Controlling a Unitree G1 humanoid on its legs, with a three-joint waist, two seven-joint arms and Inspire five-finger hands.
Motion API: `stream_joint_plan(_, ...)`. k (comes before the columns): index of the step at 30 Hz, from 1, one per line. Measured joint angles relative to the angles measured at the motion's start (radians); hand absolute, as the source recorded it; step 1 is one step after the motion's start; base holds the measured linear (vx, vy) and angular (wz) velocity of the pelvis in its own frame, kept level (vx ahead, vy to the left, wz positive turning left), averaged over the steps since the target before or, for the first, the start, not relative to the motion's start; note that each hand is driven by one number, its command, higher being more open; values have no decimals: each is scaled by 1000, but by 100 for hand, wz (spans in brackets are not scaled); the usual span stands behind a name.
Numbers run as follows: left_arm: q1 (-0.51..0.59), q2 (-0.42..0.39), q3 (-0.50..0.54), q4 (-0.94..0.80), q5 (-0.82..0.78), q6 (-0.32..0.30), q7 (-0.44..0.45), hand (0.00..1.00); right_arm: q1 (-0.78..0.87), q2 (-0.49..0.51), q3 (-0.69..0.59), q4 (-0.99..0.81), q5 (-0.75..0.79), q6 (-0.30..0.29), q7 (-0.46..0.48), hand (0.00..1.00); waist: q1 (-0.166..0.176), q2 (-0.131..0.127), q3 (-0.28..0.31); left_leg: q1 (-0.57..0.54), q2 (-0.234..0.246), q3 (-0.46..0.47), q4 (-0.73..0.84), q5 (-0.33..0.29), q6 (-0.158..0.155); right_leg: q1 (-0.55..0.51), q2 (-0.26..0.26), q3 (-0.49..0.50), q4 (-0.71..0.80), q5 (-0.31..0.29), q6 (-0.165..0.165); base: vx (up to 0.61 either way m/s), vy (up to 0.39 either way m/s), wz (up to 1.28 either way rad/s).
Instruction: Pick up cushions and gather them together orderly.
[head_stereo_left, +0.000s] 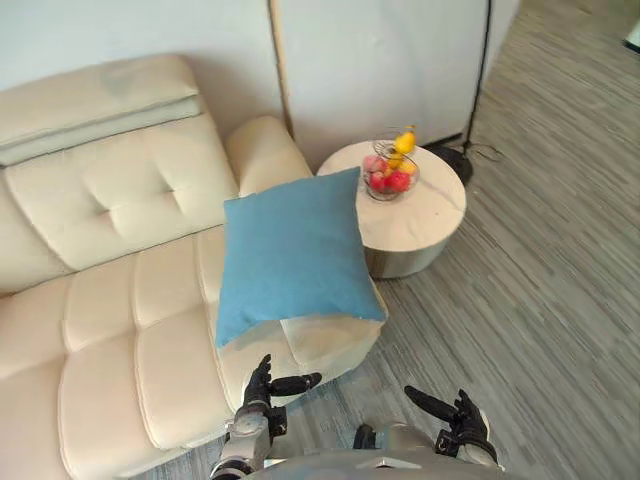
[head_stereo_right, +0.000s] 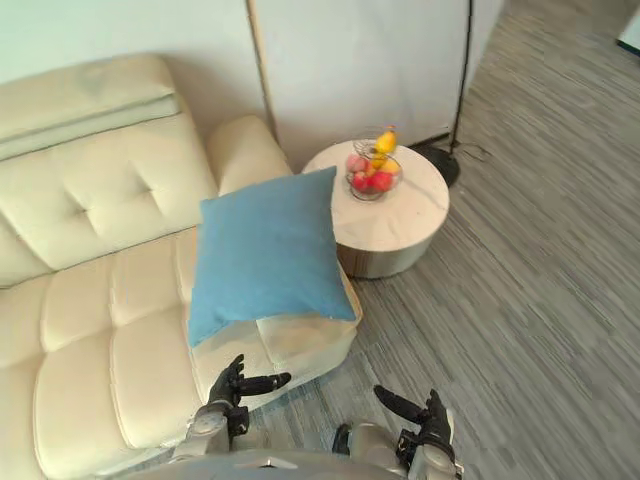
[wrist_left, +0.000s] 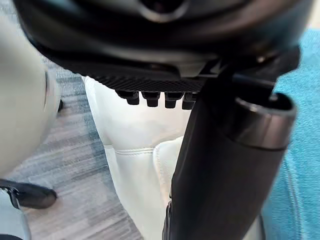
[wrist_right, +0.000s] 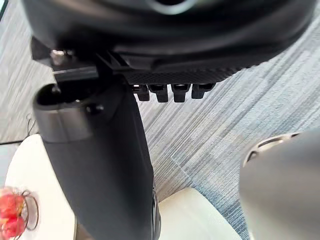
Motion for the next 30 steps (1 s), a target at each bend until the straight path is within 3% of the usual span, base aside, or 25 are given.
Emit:
stream_joint_plan(4,0,2,-3,1,0,1,2,100,0,4,-7,-24,0,-2,1,100,-1,2,-2,2,-7,154,-62,15,23,8,-37,-46,-18,-5,5,6,73,48)
stream_joint_plan(7,2,29,-17,5,0,1,3,100,0,15,-7,-19,0,-1,1,100,1,-12,-20,16,-49,148,-145,55,29,6,-63,-60,-43,11,28,-26,108,35)
stream_joint_plan(10,17,74,-43,37,0,1,6,100,9,23,-7,-21,-2,-1,0,100,-4,-19,-44,78,-96,146,-314,150,36,19,-78,-65,-94,51,36,-13,43,9)
stream_joint_plan(14,19,98,-70,57,0,2,10,100,25,24,-4,-56,-8,3,-7,100,-8,-20,-45,129,-112,144,-424,213,42,40,-68,-55,-131,84,37,-60,27,7)
stream_joint_plan(22,56,127,-58,43,10,3,24,100,123,18,-49,-339,-83,4,-40,100,-34,-35,-61,177,-111,178,-540,274,43,47,-41,-3,-205,139,41,-71,27,-11)
stream_joint_plan(30,158,144,128,-138,-5,10,42,100,196,-57,-197,-732,-119,3,-42,100,-52,-8,-78,196,-108,235,-540,267,40,50,-26,55,-229,152,46,19,14,-19)
